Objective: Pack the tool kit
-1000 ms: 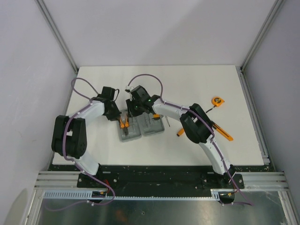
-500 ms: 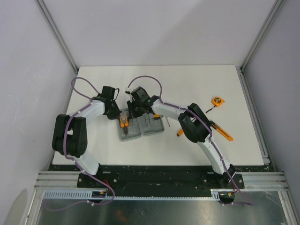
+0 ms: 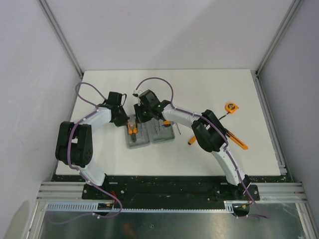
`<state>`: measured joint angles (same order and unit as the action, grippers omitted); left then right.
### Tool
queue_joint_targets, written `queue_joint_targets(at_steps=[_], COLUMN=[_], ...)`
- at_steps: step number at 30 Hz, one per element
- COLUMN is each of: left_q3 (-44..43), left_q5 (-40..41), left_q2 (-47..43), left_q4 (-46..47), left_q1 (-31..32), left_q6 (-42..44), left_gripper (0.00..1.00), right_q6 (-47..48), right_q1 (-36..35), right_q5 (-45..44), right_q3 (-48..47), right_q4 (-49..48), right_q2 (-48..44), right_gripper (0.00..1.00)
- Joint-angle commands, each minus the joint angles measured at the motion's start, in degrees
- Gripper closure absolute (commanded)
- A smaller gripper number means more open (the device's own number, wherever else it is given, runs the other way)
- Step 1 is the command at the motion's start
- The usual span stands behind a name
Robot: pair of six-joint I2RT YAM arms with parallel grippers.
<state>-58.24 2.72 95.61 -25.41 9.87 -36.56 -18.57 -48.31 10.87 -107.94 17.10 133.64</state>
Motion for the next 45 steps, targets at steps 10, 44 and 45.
queue_joint_targets(at_steps=[10,44,45], left_q3=[2.6,0.9,0.9], left_q5=[0.9,-3.4,-3.5], left_q2=[4.8,8.4,8.5], left_q4=[-3.6,-9.9,-10.2], left_q1=[-0.2,2.7,2.7], left_q6=[0.1,-7.9,-8.2], left_gripper=[1.0,1.0,1.0], right_q6=[2.0,1.5,1.2], right_q1=[-0.3,-2.2,-2.3], right_q5=[3.5,3.9,4.1], right_q3=[-7.1,-6.2,-6.1], right_q4=[4.1,12.0,12.1], right_q2=[5.4,13.8,14.0], right_gripper=[0.75,0.98,0.98])
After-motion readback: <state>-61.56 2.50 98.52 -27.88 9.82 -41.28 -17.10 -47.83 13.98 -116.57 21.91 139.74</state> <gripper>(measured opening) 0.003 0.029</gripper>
